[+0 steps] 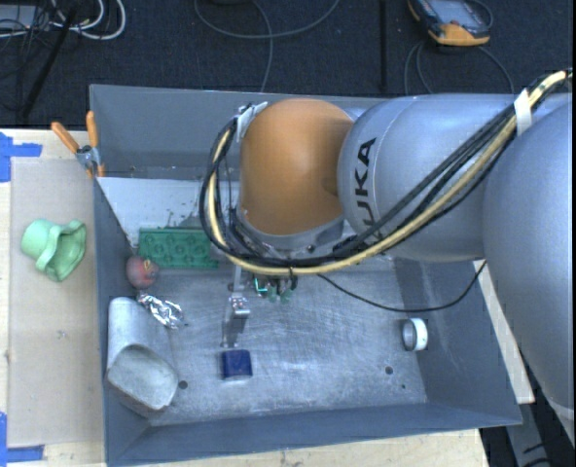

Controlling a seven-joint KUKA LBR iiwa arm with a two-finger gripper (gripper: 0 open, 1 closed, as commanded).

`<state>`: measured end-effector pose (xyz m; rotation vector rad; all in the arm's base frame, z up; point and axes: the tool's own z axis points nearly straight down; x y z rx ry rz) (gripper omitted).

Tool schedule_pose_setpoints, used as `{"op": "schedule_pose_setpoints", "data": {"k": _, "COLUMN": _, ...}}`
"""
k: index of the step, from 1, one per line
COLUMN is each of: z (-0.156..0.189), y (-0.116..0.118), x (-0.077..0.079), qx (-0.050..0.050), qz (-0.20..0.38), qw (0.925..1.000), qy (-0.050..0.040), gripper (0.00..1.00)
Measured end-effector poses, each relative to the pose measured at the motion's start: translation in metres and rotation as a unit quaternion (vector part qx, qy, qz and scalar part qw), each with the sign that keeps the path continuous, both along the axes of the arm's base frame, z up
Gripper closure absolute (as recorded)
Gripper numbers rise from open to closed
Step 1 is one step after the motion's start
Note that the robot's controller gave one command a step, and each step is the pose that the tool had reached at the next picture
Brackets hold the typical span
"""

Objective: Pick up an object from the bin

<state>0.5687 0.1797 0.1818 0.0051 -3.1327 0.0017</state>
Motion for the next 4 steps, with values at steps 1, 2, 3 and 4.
{"op": "schedule_pose_setpoints", "data": {"k": 1, "z": -0.075, "y": -0.046, "x": -0.07, "qx": -0.001, "qz": 0.058, "qw": 0.9983, "qy": 0.0028, "gripper": 0.0}}
{"op": "schedule_pose_setpoints", "data": {"k": 2, "z": -0.111, "y": -0.054, "x": -0.071, "qx": 0.001, "qz": -0.115, "qw": 0.9934, "qy": -0.0063, "gripper": 0.0}}
{"op": "schedule_pose_setpoints", "data": {"k": 3, "z": -0.108, "y": -0.053, "x": -0.069, "qx": 0.002, "qz": -0.117, "qw": 0.9931, "qy": -0.0083, "gripper": 1.0}}
{"op": "schedule_pose_setpoints", "data": {"k": 4, "z": -0.107, "y": -0.072, "x": -0.065, "qx": 0.005, "qz": -0.069, "qw": 0.9976, "qy": -0.0082, "gripper": 1.0}}
